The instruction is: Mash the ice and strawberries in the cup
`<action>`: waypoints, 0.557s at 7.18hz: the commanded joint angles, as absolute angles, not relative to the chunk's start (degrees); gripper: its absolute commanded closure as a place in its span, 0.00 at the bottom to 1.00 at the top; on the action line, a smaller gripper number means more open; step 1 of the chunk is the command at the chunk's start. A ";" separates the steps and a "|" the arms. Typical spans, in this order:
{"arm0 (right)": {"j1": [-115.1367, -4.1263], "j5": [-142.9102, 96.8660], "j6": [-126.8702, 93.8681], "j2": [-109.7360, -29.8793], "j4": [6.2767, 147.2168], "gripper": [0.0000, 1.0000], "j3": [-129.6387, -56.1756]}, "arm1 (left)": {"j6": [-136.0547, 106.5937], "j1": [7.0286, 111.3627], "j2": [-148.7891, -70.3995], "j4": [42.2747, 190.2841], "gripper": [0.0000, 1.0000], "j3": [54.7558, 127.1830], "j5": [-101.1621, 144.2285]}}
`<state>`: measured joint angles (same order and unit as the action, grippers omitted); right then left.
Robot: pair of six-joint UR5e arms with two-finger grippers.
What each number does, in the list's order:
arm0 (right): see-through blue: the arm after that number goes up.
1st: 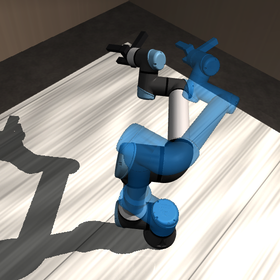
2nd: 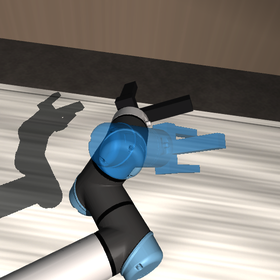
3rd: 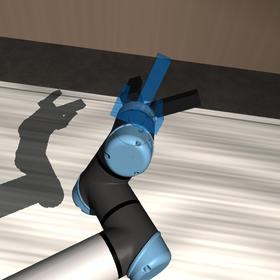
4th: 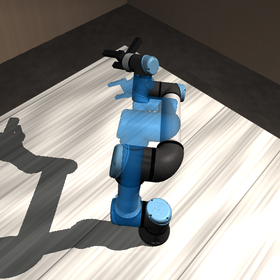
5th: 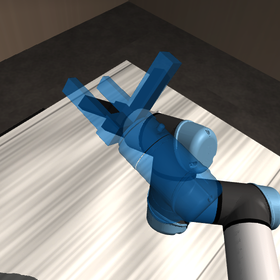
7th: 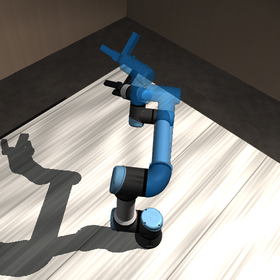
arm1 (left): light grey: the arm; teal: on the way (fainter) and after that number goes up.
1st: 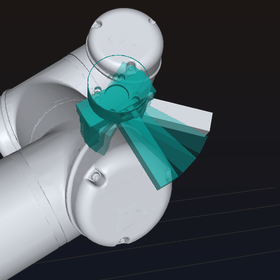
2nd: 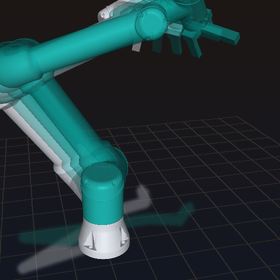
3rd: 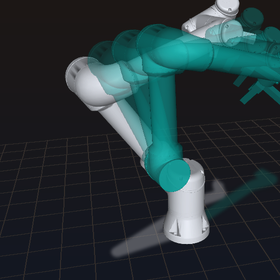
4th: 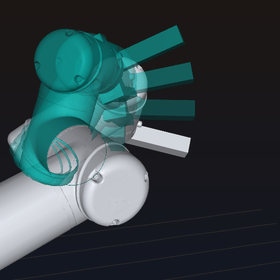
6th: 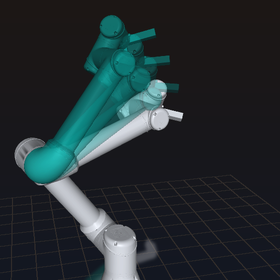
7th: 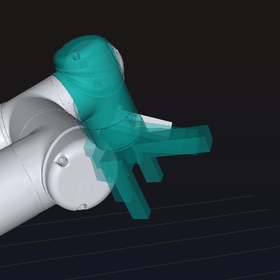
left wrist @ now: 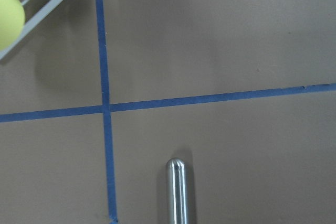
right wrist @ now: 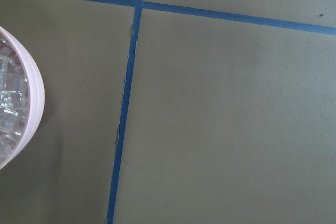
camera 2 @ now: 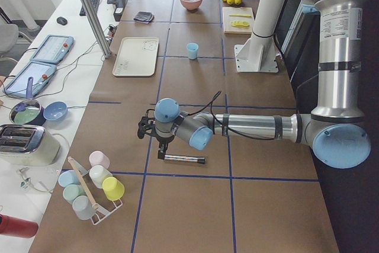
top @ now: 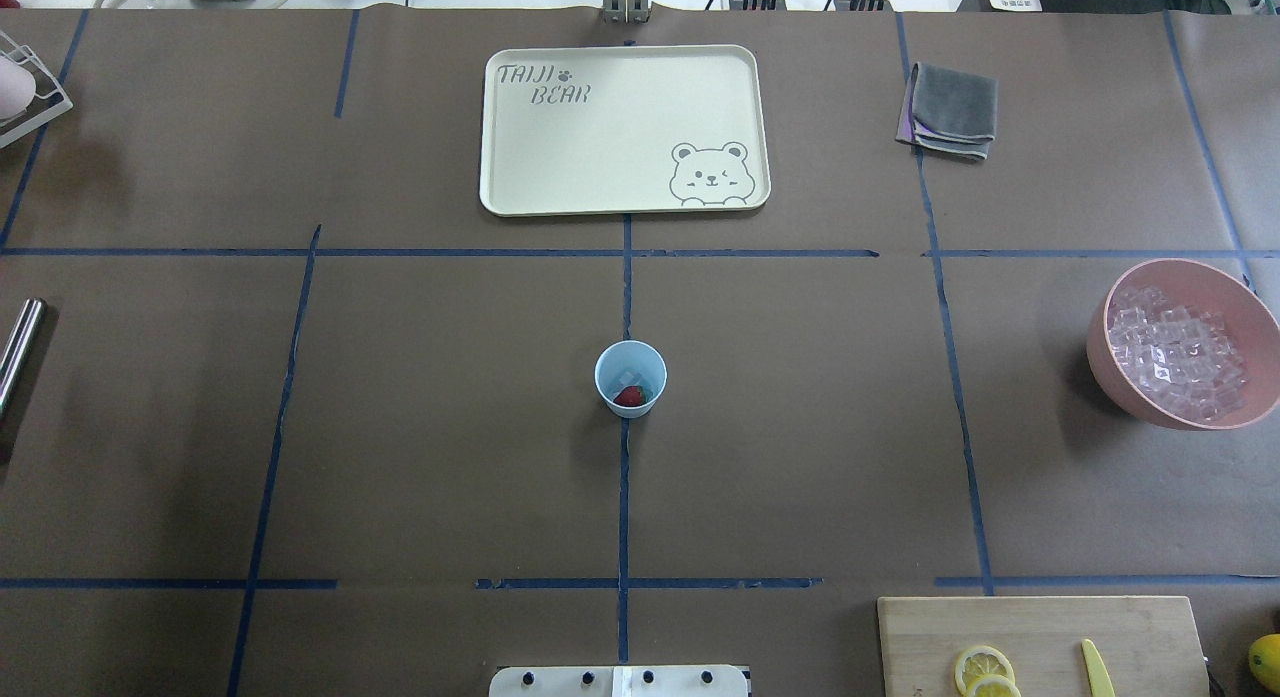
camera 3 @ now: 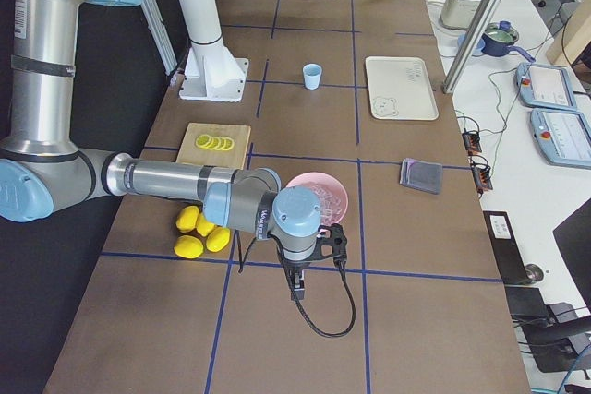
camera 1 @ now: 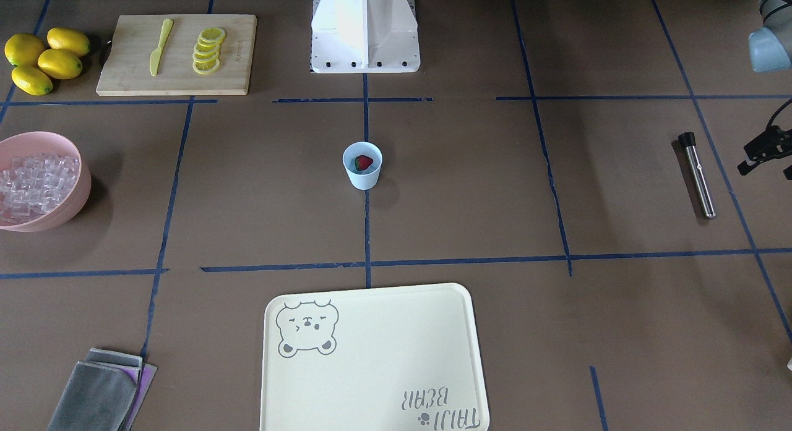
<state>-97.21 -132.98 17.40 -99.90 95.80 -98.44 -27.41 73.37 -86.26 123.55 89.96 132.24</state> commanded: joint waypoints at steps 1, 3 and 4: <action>-97.21 -132.98 17.40 -99.93 95.80 0.00 -98.44 | -33.31 66.37 -86.66 130.24 0.00 85.10 127.20; -97.21 -132.98 17.40 -100.02 95.80 0.00 -98.44 | -33.22 64.78 -87.71 131.40 0.00 82.18 127.00; -97.21 -132.98 17.40 -100.11 95.80 0.00 -98.44 | -33.22 63.73 -87.80 131.40 0.02 81.66 127.00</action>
<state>-97.21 -132.98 17.40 -100.02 95.80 -98.44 -33.12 64.94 -87.43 131.16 82.66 127.14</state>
